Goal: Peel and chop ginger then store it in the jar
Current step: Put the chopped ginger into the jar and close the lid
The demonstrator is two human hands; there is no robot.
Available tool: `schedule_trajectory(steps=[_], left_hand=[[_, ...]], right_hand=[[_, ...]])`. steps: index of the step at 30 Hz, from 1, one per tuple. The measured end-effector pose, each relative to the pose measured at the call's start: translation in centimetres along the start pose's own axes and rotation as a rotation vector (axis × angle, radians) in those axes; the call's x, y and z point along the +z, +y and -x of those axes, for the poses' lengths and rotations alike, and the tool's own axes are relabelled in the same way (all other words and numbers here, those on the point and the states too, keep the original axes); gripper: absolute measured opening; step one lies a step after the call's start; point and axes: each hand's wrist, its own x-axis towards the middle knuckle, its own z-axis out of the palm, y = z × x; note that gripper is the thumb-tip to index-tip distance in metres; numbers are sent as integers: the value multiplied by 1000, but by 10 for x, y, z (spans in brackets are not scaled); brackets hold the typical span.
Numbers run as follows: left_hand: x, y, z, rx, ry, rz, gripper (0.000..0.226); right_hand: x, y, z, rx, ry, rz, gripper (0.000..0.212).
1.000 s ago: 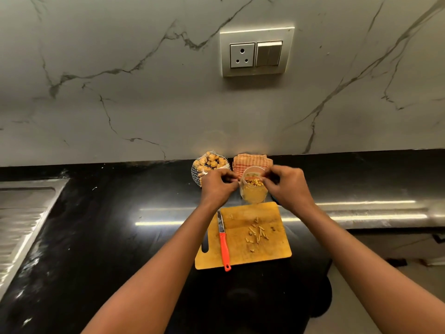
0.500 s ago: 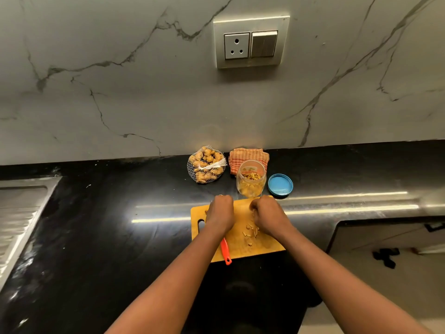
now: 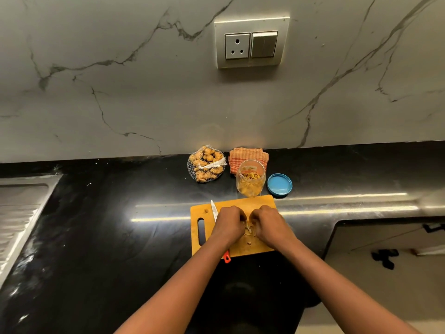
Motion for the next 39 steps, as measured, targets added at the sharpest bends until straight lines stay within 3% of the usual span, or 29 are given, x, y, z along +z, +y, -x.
schedule_trajectory(steps=[5, 12, 16, 18, 22, 24, 27, 30, 33, 36, 39], left_hand=[[-3, -4, 4, -70, 15, 17, 29], [6, 11, 14, -60, -33, 112, 28], [2, 3, 18, -101, 82, 145, 28], [-2, -3, 18, -142, 71, 142, 30], [-5, -4, 20, -145, -15, 155, 34], [-3, 1, 21, -122, -51, 157, 36], [-2, 7, 20, -107, -80, 148, 39], [-2, 6, 19, -135, -14, 154, 29], [-5, 1, 18, -175, 51, 145, 22], [-8, 3, 16, -176, -3, 150, 19], [-8, 7, 14, -179, -50, 183, 18]], right_hand=[[-15, 22, 6, 189, 71, 5, 27], [-3, -10, 21, 139, -7, -65, 23], [-4, -9, 23, 160, 34, -156, 29], [-6, -1, 24, 186, -46, -180, 40], [-3, 0, 26, 131, -206, -96, 91], [-2, -3, 22, 93, -186, -73, 87], [-4, -6, 15, 43, -135, -77, 61], [-6, -6, 13, 41, -124, -114, 45], [-5, -4, 14, 12, -107, -55, 44], [-5, -4, 15, -32, -141, 5, 51], [-3, -4, 15, -68, -135, 11, 40]])
